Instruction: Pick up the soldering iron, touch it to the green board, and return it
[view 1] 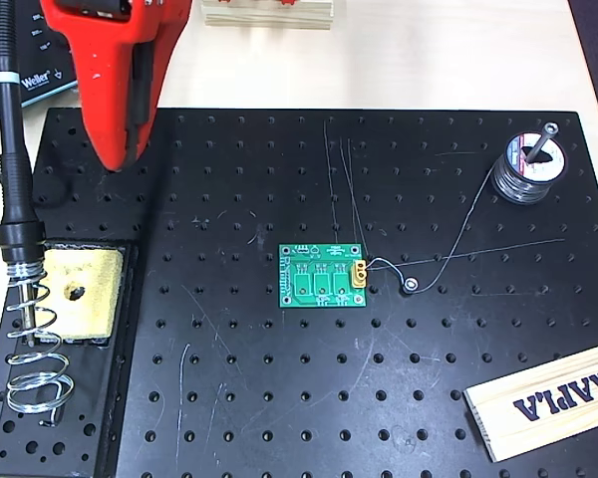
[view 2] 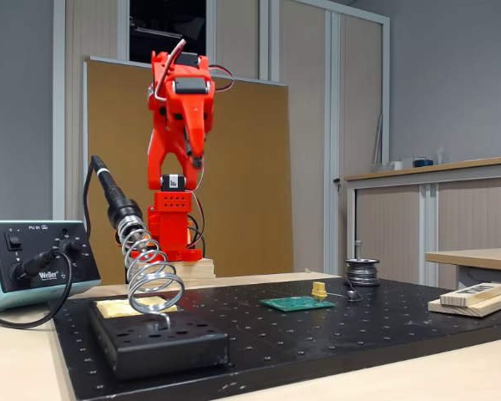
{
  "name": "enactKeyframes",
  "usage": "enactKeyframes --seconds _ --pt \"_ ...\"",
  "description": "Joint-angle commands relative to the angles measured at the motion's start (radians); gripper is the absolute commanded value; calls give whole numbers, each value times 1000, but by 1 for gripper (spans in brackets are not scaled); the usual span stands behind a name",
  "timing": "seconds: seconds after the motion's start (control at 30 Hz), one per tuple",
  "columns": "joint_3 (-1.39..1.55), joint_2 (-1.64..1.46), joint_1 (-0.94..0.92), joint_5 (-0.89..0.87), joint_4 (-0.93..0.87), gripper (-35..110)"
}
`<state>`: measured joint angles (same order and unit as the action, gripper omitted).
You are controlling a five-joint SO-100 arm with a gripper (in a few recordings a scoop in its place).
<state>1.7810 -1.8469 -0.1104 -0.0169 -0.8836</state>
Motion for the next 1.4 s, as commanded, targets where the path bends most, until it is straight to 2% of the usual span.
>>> enactKeyframes --seconds 0.0,0.3,0.63,1.37 --pt "35 -9 -44 20 100 7" --pt "187 3 -132 66 288 18" --pt "264 18 -192 92 287 23" --pt "160 144 -264 167 293 16"
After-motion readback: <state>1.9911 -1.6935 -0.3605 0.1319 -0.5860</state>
